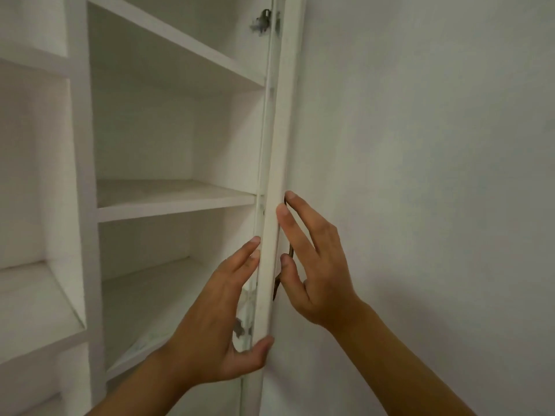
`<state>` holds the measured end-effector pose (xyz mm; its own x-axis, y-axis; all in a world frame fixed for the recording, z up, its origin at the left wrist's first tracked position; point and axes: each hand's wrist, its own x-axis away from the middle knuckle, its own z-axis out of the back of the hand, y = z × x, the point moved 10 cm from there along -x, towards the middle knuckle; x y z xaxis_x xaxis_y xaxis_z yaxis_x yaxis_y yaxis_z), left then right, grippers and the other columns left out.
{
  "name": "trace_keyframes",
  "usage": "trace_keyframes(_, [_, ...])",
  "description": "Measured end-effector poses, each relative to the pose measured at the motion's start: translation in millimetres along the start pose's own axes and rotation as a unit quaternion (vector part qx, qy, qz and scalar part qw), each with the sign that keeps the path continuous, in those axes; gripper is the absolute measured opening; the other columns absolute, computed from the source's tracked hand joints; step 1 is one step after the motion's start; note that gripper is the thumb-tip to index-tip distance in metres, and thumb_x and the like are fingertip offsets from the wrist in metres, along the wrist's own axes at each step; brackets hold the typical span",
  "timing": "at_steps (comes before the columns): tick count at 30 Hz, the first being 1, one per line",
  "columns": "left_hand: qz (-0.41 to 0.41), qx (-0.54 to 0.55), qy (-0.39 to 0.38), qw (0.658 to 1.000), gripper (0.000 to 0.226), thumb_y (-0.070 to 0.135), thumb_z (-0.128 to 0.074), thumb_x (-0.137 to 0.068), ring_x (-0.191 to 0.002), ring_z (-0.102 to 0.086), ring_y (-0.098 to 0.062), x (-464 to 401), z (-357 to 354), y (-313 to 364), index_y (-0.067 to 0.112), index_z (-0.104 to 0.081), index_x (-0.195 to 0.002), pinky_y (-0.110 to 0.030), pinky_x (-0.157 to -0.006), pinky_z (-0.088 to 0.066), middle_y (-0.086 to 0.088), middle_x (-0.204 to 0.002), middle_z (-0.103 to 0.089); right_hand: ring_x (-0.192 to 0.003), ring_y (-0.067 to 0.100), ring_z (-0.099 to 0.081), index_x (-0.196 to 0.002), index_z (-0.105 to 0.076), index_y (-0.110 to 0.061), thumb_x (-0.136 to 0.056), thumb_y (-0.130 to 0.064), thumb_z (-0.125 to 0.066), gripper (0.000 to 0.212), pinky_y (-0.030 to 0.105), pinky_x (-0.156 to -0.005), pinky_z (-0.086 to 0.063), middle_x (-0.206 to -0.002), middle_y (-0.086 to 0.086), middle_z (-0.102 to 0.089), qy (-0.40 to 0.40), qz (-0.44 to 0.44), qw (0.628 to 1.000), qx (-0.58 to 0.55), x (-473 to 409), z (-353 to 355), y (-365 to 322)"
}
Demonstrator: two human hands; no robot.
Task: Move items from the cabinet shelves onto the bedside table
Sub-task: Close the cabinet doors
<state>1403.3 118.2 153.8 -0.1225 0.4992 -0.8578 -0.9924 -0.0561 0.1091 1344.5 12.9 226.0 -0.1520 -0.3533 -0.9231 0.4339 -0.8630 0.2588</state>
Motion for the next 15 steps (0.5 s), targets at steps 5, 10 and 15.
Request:
trace_keyframes(5, [0.000, -0.062, 0.007, 0.998, 0.105, 0.043, -0.076, -0.081, -0.158, -0.027, -0.036, 17.0, 30.4, -12.1, -0.002, -0.024, -0.161, -0.061, -0.119, -0.038, -0.014, -0.172, -0.023, -0.150, 0.030, -0.040, -0.156, -0.037, -0.012, -0.098, -0.018, -0.056, 0.062, 0.051, -0.114, -0.045, -0.160, 0.015, -0.038, 0.015, 0.028, 0.999, -0.036, -17.6, -30.3, -16.7])
trace_keyframes(10, [0.032, -0.132, 0.009, 0.991, 0.104, 0.041, -0.079, -0.081, -0.157, -0.029, -0.033, 32.0, 65.1, -24.5, 0.000, -0.028, -0.161, -0.061, -0.118, -0.038, -0.010, -0.172, -0.025, -0.148, 0.031, -0.041, -0.155, -0.038, -0.013, -0.095, -0.021, -0.054, 0.062, 0.053, -0.111, -0.044, -0.157, 0.019, -0.040, 0.025, 0.043, 0.996, -0.068, -35.8, -64.3, -33.3])
trace_keyframes(15, [0.083, -0.188, 0.007, 0.979, 0.109, 0.040, -0.086, -0.079, -0.159, -0.027, -0.029, 47.0, 93.1, -37.5, 0.008, -0.025, -0.164, -0.063, -0.118, -0.038, -0.004, -0.173, -0.023, -0.148, 0.030, -0.040, -0.157, -0.039, -0.013, -0.095, -0.021, -0.052, 0.064, 0.054, -0.110, -0.043, -0.154, 0.026, -0.045, 0.040, 0.050, 0.993, -0.103, -49.3, -89.0, -47.7])
